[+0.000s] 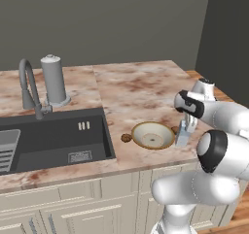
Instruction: Gather the eggs and milk located in the vicinity of the sink area and place them right next to the bowl.
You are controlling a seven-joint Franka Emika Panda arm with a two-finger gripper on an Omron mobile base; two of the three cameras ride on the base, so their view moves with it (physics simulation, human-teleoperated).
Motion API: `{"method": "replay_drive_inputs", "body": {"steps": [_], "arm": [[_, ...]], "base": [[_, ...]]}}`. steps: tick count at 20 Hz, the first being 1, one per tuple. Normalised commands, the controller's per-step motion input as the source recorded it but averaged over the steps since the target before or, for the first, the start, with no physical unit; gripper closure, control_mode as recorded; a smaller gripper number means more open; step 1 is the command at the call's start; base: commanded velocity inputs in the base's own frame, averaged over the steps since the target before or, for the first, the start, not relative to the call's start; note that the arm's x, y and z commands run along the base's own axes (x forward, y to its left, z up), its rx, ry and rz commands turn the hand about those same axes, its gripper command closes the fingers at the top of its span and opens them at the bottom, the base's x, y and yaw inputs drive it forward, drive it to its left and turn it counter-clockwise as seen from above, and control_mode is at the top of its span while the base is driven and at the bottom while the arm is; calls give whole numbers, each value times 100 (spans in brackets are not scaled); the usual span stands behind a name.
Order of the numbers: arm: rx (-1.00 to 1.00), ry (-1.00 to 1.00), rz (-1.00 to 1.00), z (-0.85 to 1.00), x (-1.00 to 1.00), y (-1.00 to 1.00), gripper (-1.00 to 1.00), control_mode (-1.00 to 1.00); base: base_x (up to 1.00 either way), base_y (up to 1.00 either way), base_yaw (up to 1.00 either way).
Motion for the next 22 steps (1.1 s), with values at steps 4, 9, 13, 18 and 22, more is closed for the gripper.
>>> {"method": "replay_drive_inputs", "body": {"steps": [4, 9, 13, 18, 22], "arm": [[0, 0, 17, -23, 19, 0, 100, -100], [0, 0, 12, -20, 7, 1, 100, -100], [0, 0, 5, -6, 0, 18, -100, -100], [0, 0, 5, 0, -7, 0, -100, -100], [0, -1, 5, 0, -18, 0, -100, -100]], "base": [[0, 0, 0], [0, 0, 0], [0, 0, 0], [0, 0, 0], [0, 0, 0]]}}
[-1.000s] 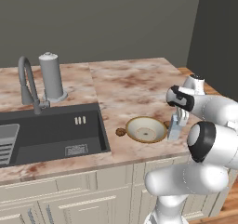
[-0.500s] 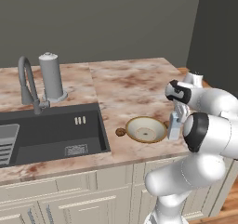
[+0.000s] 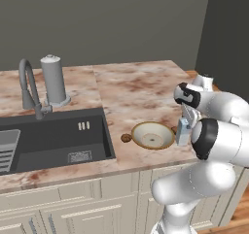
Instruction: Gather the eggs and milk located in the vicinity of the sink area and place them right next to the bowl.
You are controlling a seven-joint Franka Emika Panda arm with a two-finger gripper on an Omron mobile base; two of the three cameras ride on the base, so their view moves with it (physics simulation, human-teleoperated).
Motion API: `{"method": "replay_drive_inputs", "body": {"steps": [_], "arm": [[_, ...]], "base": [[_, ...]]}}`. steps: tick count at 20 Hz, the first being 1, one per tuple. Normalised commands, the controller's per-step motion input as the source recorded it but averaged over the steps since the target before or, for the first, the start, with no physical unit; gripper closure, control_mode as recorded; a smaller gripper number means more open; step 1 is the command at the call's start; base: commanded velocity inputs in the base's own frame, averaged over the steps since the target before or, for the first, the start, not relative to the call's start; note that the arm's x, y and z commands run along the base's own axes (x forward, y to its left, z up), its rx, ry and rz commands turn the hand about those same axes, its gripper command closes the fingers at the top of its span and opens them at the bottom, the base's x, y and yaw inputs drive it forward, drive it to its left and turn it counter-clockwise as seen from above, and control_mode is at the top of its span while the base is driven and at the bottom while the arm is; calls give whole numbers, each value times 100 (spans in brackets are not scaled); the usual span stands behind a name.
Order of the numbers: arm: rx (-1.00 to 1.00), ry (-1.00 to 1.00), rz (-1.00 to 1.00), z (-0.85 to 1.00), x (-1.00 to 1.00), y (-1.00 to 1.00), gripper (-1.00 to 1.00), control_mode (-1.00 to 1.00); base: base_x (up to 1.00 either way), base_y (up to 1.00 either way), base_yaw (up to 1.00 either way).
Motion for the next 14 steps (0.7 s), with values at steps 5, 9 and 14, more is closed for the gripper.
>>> {"method": "replay_drive_inputs", "body": {"steps": [5, 9, 14], "arm": [[0, -4, 5, 6, -19, 0, -100, -100], [0, -8, 10, 41, -19, 0, -100, -100], [0, -11, 15, 52, -7, 0, -100, -100]], "base": [[0, 0, 0], [0, 0, 0], [0, 0, 0]]}}
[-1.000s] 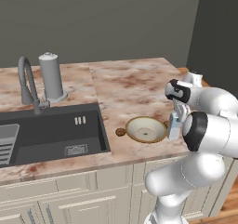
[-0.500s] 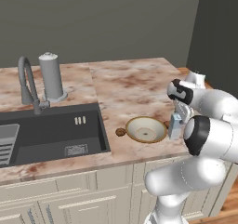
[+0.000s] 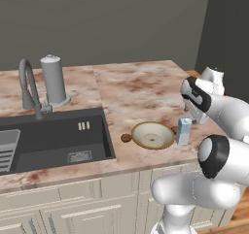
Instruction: Gather the eggs and milk located in the vicinity of the sink area and place them right next to the bowl.
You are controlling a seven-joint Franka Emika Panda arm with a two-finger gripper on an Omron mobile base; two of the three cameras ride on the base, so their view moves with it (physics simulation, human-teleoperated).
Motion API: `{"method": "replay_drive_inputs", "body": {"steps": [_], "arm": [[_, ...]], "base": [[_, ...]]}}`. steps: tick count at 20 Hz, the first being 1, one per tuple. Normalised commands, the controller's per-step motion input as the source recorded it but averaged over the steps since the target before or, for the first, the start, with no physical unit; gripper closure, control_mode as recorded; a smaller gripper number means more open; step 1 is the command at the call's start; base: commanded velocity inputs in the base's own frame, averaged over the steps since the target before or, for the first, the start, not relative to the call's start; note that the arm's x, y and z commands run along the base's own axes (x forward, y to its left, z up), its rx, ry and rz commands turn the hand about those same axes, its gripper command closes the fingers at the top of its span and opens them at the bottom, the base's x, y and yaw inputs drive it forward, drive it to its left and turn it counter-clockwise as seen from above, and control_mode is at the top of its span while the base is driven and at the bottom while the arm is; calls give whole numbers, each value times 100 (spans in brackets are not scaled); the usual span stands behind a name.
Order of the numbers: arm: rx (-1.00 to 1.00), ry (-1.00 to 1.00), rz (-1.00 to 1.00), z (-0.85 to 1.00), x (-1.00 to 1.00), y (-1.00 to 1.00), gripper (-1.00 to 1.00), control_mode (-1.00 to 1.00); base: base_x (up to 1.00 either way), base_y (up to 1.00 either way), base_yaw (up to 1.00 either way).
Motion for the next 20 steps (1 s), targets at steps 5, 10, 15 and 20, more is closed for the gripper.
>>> {"method": "replay_drive_inputs", "body": {"steps": [5, 10, 15, 20], "arm": [[0, -6, 17, 42, -32, 0, -100, -100], [0, -11, 14, 35, -51, 5, -100, -100], [-8, -33, 11, 41, -52, 29, -100, -100], [-22, -49, 9, 5, -51, 68, -100, -100]], "base": [[0, 0, 0], [0, 0, 0], [0, 0, 0], [0, 0, 0]]}}
